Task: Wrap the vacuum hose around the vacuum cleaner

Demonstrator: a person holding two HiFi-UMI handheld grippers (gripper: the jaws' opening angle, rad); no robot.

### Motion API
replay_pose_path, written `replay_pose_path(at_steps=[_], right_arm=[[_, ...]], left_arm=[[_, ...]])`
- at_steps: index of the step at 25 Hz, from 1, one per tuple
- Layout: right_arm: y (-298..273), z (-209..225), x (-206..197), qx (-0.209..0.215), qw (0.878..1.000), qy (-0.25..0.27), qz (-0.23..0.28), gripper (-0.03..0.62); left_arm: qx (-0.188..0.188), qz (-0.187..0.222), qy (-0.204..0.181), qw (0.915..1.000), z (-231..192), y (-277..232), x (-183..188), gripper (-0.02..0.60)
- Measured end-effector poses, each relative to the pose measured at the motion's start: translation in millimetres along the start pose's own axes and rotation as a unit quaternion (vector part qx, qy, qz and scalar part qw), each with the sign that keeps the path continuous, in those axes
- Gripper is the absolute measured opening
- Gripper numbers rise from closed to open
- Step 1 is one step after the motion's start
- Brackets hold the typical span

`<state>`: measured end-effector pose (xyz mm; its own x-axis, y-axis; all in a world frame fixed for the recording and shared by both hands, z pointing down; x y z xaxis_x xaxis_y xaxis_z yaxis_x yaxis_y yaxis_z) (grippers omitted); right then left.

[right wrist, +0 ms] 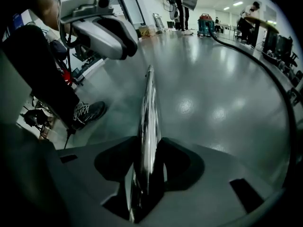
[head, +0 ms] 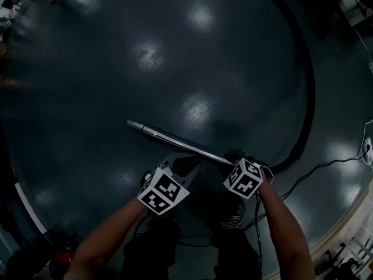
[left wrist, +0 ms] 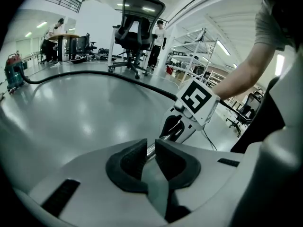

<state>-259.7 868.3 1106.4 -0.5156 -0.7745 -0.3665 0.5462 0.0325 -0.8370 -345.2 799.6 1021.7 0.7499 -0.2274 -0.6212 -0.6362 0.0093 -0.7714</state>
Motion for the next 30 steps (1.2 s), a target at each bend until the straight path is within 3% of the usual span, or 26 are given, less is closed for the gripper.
replay_pose_path(at_steps=[6, 13, 20, 25, 30], right_arm=[[64.9, -33.9, 11.8, 0.033, 0.999, -0.029, 0.000, 0.166], [171.5, -83.4, 74.4, 0.059, 0.996, -0.051, 0.038, 0.166], [299.2, -116.5, 125.4, 0.079, 0.996, -0.022, 0.042, 0.166], [387.1, -139.1, 139.2, 0.106, 0.994, -0.013, 0.030, 0.166], [461.6, -147.8, 148.4, 0.113, 0.994, 0.001, 0.013, 0.166]], left_arm=[[0.010, 0.006, 0.024, 0.9996, 8.5, 51.9, 53.3, 0.040], [0.023, 0.031, 0.012, 0.9992, 19.2, 161.5, 131.6, 0.040], [0.042, 0.034, -0.039, 0.9978, 23.9, 230.6, 237.7, 0.040], [0.048, 0.014, -0.123, 0.9911, 50.1, 265.8, 305.7, 0.041], [0.035, -0.017, -0.171, 0.9845, 77.7, 290.7, 359.3, 0.081]])
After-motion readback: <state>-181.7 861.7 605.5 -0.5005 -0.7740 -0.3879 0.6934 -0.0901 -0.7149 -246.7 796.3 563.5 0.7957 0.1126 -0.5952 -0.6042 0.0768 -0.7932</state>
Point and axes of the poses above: the fingertips, and each gripper's own axes: y backward along the fingers, z to its right, x out of its top, the point moved 4 cm from there along y, backward along the fingers, and after that the axes turned 11 degrees about x, right-handed, at the moved point
